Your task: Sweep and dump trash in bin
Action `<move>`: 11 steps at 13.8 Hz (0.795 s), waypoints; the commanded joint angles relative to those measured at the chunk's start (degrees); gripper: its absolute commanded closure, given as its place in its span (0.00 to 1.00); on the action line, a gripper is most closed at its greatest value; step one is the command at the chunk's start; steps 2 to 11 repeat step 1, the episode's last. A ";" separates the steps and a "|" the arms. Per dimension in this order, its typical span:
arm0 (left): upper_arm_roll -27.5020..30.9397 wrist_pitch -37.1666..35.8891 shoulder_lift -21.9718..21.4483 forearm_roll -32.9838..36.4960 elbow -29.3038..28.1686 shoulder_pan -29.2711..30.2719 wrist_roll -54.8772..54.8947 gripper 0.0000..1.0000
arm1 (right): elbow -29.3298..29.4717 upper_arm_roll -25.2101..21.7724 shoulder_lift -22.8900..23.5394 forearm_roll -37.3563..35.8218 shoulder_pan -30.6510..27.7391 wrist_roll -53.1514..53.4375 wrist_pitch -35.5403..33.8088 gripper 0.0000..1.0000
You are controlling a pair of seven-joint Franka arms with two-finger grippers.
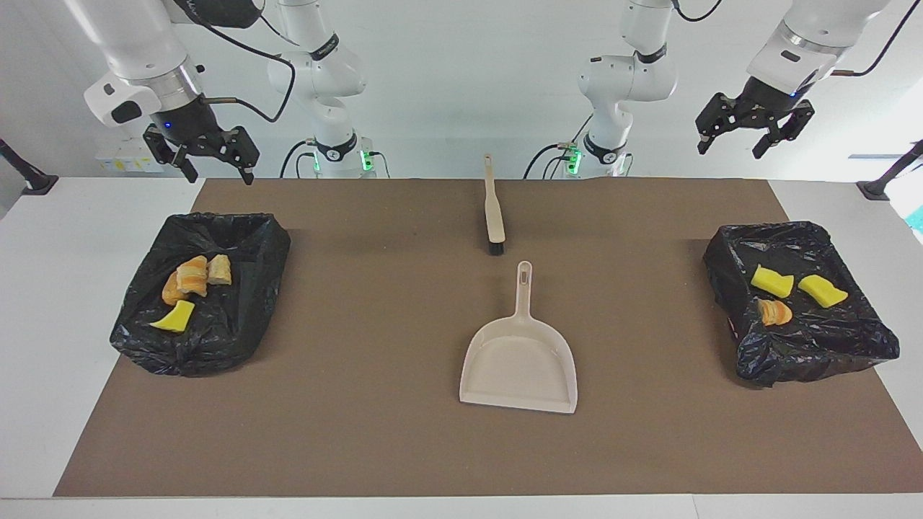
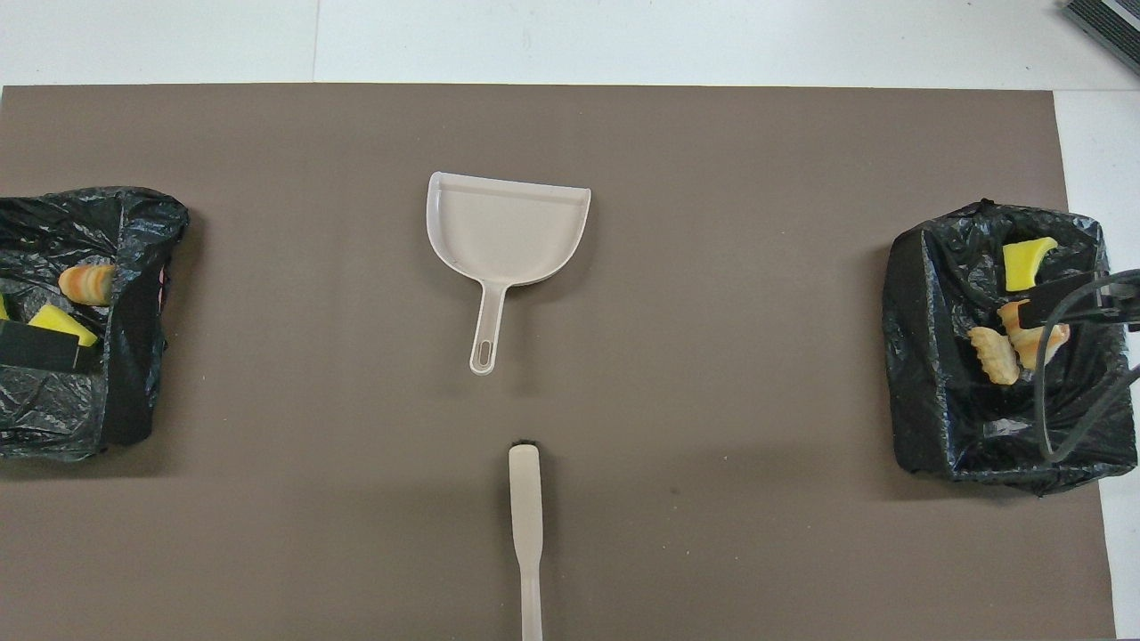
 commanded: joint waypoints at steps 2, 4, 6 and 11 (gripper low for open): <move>-0.13 -0.43 -0.31 0.49 0.50 0.68 0.82 0.00 | -0.91 0.21 -0.82 0.90 -0.26 0.49 -0.27 0.00; -0.13 -0.43 -0.31 0.49 0.50 0.68 0.82 0.00 | -0.91 0.21 -0.82 0.90 -0.26 0.49 -0.27 0.00; -0.13 -0.43 -0.31 0.49 0.50 0.68 0.82 0.00 | -0.91 0.21 -0.82 0.90 -0.26 0.49 -0.27 0.00; -0.13 -0.43 -0.31 0.49 0.50 0.68 0.82 0.00 | -0.91 0.21 -0.82 0.90 -0.26 0.49 -0.27 0.00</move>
